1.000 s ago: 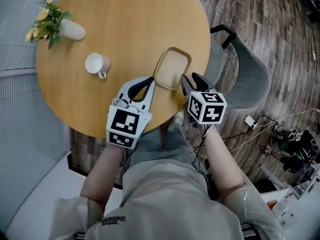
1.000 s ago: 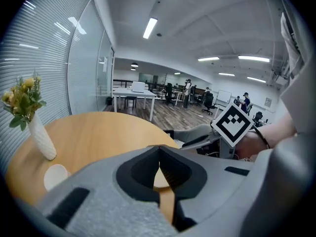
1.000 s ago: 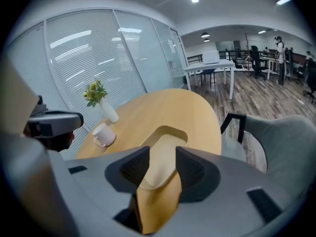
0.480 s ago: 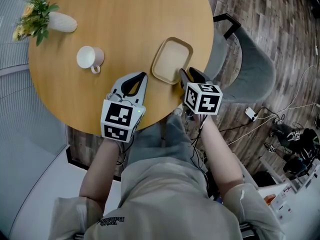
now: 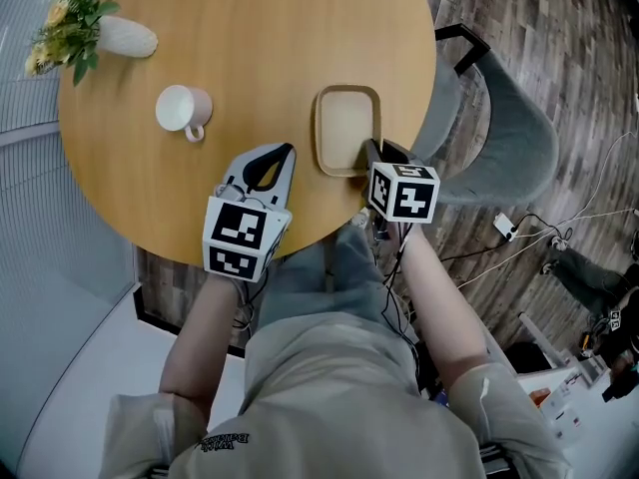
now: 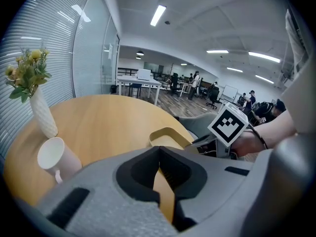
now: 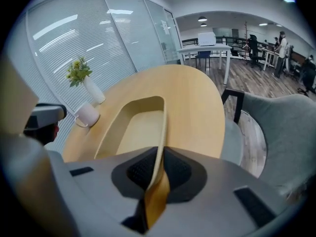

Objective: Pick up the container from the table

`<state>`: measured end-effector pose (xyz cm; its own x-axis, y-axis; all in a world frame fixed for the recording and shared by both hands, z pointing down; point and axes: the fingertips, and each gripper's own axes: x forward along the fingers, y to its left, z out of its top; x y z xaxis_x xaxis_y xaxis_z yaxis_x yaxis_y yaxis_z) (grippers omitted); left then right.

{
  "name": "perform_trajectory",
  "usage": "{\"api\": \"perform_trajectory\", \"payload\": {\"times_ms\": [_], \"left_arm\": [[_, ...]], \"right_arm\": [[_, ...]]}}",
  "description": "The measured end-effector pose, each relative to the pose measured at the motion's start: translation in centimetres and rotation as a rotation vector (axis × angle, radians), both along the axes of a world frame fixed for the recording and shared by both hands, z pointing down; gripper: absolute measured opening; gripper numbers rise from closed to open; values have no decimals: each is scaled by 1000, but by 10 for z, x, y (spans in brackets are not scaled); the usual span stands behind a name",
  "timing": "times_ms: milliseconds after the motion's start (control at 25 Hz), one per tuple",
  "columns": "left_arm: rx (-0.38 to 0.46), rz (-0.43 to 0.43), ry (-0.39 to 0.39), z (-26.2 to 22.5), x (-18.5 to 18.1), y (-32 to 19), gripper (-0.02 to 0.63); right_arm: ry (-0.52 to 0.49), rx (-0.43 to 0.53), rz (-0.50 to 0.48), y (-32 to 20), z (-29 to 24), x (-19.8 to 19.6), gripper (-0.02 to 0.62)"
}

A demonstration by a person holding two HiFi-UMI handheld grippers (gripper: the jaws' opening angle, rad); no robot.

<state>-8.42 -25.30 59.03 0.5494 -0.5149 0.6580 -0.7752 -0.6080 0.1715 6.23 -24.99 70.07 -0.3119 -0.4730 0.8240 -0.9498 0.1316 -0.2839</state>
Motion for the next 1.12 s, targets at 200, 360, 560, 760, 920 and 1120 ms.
{"api": "perform_trajectory", "payload": {"times_ms": [200, 360, 560, 760, 920, 1120], "left_arm": [[-10, -5, -1, 3, 1, 4, 21], [14, -14, 2, -6, 4, 4, 21], [76, -14, 3, -35, 8, -2, 21], [155, -15, 12, -77, 9, -4, 21], [228, -19, 6, -115, 9, -5, 21], [312, -21, 78, -174, 15, 2, 21]], "right_arm": [[-4, 0, 12, 5, 2, 2, 37], [8, 21, 3, 4, -9, 9, 34], [35, 114, -4, -8, -50, 25, 32], [32, 255, 11, -19, -120, 39, 34], [44, 385, 4, -24, -182, 46, 34], [44, 555, -53, -21, -260, 47, 34]]}}
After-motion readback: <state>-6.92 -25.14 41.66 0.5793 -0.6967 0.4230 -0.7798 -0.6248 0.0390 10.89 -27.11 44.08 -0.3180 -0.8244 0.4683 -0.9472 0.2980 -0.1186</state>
